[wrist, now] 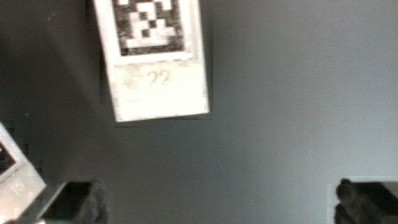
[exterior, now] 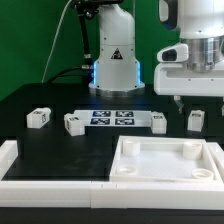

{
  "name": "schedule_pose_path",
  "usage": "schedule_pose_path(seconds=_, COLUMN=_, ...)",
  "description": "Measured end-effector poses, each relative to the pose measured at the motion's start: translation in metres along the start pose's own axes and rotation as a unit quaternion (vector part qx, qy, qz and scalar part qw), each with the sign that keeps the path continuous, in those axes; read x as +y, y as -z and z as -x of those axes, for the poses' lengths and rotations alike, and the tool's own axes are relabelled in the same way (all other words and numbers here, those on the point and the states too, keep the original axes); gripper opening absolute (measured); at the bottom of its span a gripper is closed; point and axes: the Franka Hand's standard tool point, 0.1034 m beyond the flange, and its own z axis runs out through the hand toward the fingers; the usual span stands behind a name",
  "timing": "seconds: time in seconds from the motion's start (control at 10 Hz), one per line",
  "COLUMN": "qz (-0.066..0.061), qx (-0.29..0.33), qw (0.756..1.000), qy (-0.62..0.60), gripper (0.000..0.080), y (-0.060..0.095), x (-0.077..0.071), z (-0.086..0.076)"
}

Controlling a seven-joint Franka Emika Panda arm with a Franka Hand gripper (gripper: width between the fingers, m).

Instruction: Assemble one leg

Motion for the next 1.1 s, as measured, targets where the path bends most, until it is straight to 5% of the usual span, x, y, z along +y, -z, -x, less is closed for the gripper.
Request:
schedule_pose_path(seconds=0.3, qz=0.01, qx=-0.022, qw=0.999, qy=0.022, gripper=0.0649, y=-0.001, x=0.005, z=0.001)
schedule_pose_path(seconds=0.5, qz=0.014, qx=-0.089, qw=0.995, qy=0.031, gripper=0.0649, y=-0.007, x=0.023, z=-0.017)
schedule_pose_path(seconds=0.9, qz=0.044, qx=-0.237, qw=0.97, qy=0.035, gripper=0.0648, y=-0.012, x=0.032, z=0.004)
schedule_pose_path(seconds=1.1, qz=0.055, qx=-0.328, qw=0.942, qy=0.03, gripper=0.0648, y=0.006, x=0.026, z=0.006)
